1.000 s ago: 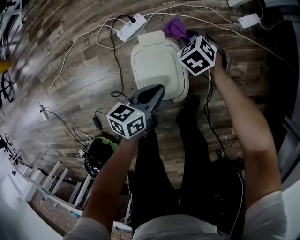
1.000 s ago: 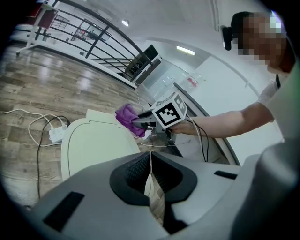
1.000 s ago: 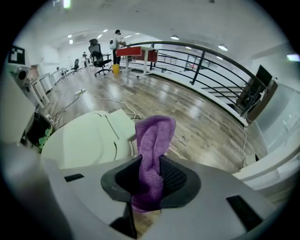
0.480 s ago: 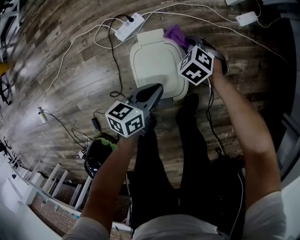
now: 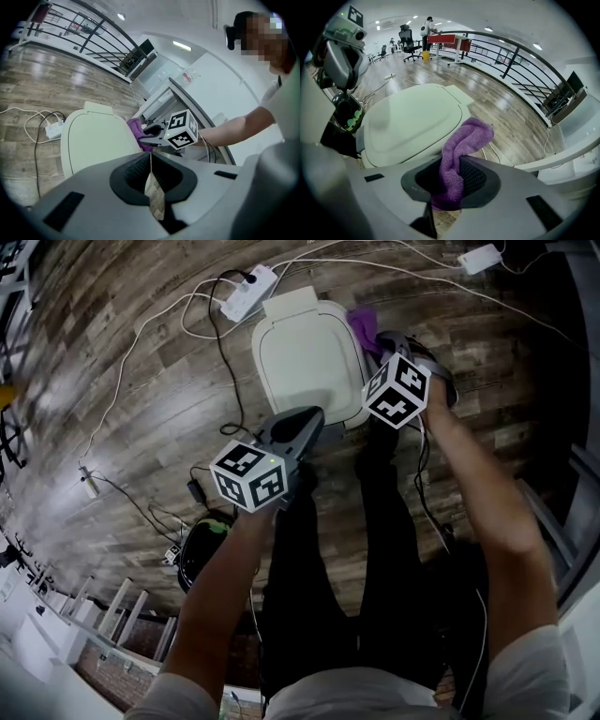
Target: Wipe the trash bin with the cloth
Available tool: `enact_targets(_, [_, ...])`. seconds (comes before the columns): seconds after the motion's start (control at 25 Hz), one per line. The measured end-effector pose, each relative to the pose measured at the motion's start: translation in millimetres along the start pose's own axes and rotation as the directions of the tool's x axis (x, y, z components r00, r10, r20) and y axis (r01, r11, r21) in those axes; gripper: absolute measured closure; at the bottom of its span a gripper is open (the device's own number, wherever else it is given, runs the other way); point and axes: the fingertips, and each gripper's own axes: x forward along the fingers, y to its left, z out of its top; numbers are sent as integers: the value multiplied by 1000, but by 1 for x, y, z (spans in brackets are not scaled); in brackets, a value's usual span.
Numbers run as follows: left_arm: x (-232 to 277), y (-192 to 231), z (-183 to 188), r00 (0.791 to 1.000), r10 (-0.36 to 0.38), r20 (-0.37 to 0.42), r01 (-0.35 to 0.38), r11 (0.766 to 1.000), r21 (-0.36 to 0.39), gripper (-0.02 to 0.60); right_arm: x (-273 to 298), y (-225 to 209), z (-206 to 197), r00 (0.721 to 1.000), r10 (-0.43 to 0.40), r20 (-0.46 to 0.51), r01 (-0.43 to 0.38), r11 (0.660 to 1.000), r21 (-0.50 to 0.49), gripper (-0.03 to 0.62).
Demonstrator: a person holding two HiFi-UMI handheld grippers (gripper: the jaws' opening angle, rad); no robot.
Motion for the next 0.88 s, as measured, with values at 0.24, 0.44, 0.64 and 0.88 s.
enact_targets(0.24, [-9, -7, -15, 999, -20, -30, 20, 1000, 14, 571, -10, 28, -16, 1000, 0, -19, 0, 1000, 26, 490])
enact_targets(0.44, [-16, -17, -26, 998, -42, -52, 44, 999, 31, 571, -18, 53, -29, 999, 3, -35, -2, 999, 50, 490])
enact_targets(0.64, [-26, -22, -37, 997, -51, -62, 53, 998, 29, 571, -27, 78, -41, 998, 8, -54, -4, 997, 80, 490])
enact_targets(0.88, [-38, -27, -51, 996, -60, -68, 62, 998, 26, 571, -35, 103, -54, 997, 22, -79, -13, 994, 112, 490])
